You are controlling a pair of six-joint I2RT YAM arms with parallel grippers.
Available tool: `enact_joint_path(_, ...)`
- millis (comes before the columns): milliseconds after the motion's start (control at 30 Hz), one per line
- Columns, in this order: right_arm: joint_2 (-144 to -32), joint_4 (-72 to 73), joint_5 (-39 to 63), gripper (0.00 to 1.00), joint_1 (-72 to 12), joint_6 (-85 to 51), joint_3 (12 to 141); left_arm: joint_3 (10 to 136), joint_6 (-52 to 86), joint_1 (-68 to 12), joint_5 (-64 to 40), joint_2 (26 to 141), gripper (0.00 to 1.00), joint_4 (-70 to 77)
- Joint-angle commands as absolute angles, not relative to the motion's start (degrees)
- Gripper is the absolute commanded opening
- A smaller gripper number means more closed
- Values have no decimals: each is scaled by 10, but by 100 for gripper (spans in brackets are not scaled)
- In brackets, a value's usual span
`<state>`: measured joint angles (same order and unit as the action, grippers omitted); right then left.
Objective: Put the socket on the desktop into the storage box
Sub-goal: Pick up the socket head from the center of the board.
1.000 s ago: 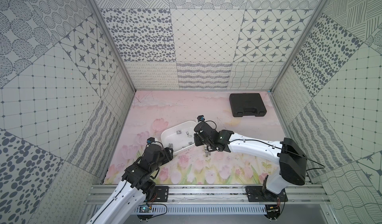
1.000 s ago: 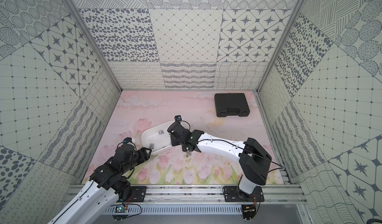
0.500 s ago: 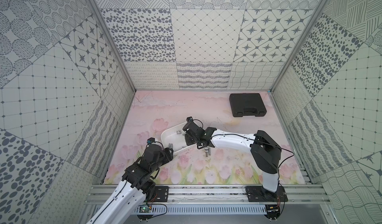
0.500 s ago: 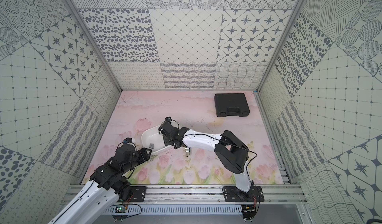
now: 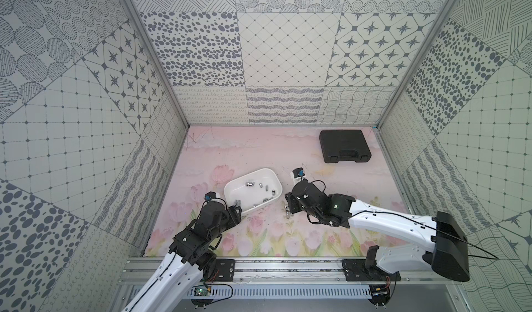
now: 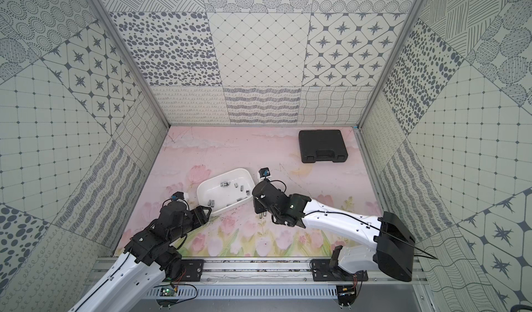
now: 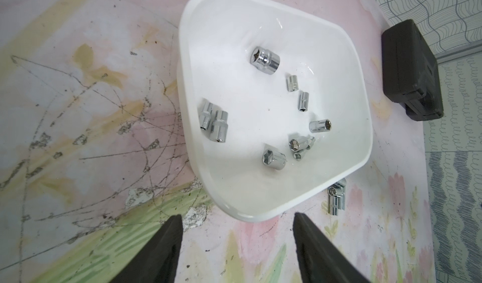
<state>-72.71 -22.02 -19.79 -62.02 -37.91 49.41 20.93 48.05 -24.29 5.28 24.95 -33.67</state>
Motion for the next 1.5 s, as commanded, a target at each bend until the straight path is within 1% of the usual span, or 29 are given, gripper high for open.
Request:
enact_joint_path(0, -703, -207, -205, 37, -628, -422, 425, 208, 483, -244, 55, 245, 72, -321)
enact_joint_path(100, -709, -204, -209, 38, -633, -436, 399, 208, 483, -245, 55, 247, 72, -321)
enact_joint_path(233, -749, -177, -197, 38, -634, -443, 393, 208, 483, -245, 55, 252, 72, -319)
enact_joint_path(500, -842, -146, -188, 38, -638, -443, 420, 208, 482, -245, 56, 252, 72, -319)
enact_joint_path(900, -909, -140, -191, 38, -637, -434, 454, 207, 483, -245, 54, 249, 72, -320)
enact_joint_path(1167, -911, -140, -195, 34, -637, -432, 451, 208, 483, -245, 53, 251, 72, -320)
enact_joint_path(1467, -928, -140, -198, 25, -636, -437, 454, 207, 483, -245, 53, 251, 72, -320)
